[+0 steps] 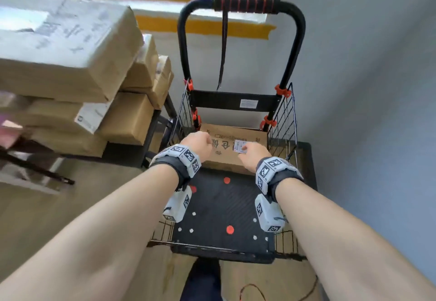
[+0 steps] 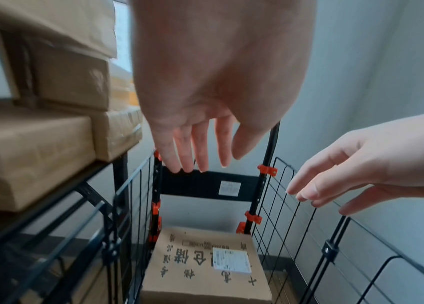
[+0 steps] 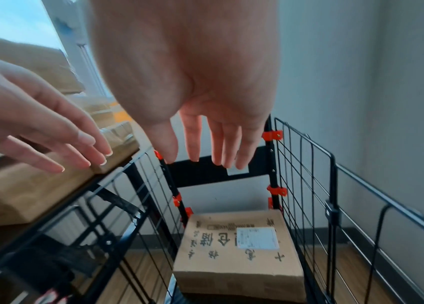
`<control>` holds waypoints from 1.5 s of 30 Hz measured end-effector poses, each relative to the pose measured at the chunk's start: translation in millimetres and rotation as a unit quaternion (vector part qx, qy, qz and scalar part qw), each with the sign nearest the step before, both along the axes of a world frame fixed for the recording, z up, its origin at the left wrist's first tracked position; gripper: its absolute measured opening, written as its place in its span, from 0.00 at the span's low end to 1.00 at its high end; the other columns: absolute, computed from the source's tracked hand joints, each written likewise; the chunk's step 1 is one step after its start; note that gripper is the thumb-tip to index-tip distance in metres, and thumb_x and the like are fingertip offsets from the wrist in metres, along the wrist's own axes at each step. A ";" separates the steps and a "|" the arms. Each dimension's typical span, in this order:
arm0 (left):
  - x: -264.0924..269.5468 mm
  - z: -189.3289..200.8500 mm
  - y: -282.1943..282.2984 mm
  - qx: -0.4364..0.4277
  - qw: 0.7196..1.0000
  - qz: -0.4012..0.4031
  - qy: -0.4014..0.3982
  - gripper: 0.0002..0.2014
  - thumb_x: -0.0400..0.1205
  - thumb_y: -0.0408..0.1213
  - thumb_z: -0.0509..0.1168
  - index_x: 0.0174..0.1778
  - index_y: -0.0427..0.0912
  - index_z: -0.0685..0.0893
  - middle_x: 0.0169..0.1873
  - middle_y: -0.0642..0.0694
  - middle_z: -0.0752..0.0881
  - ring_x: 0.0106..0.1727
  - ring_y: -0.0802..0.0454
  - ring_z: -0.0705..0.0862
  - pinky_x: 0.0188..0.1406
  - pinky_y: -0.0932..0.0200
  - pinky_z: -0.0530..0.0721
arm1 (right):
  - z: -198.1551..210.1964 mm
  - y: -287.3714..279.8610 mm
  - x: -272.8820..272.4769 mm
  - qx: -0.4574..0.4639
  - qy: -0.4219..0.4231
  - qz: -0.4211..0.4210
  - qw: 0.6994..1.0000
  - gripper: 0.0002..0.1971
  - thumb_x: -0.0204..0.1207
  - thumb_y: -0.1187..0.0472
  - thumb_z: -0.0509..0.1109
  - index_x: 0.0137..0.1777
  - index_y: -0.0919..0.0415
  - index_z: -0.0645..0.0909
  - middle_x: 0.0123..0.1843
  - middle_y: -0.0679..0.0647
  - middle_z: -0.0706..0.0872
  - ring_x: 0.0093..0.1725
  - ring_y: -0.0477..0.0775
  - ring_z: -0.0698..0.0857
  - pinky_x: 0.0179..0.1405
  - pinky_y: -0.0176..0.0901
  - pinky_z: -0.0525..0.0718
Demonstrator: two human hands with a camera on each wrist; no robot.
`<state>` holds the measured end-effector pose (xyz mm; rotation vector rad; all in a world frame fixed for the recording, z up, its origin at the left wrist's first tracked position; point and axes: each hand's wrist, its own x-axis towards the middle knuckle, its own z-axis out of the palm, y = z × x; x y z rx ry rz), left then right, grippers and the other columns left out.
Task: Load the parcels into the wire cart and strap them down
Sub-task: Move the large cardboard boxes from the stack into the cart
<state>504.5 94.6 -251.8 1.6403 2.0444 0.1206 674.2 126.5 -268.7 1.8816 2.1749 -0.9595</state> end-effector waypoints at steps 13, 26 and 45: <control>-103.9 133.3 -119.2 0.078 0.993 0.060 0.073 0.13 0.82 0.38 0.56 0.58 0.45 0.82 0.54 0.43 0.86 0.54 0.43 0.84 0.55 0.52 0.83 | 123.7 -79.0 -100.1 0.100 0.061 0.081 0.990 0.15 0.80 0.59 0.64 0.64 0.61 0.79 0.62 0.58 0.84 0.60 0.59 0.83 0.57 0.48 0.81; -335.6 178.6 -122.0 0.196 0.971 0.096 0.103 0.16 0.83 0.37 0.57 0.67 0.46 0.77 0.66 0.43 0.77 0.64 0.44 0.79 0.60 0.51 0.77 | 168.0 -66.1 -281.3 0.245 0.182 -0.021 0.952 0.17 0.81 0.55 0.63 0.68 0.59 0.77 0.67 0.60 0.78 0.65 0.61 0.79 0.64 0.49 0.76; -526.6 127.5 -65.1 0.181 0.964 0.192 -0.040 0.23 0.83 0.55 0.56 0.74 0.54 0.70 0.79 0.36 0.60 0.78 0.36 0.64 0.74 0.41 0.66 | 134.8 -30.5 -385.8 0.259 0.168 -0.189 0.932 0.25 0.80 0.47 0.63 0.76 0.52 0.68 0.81 0.59 0.58 0.78 0.60 0.64 0.74 0.51 0.67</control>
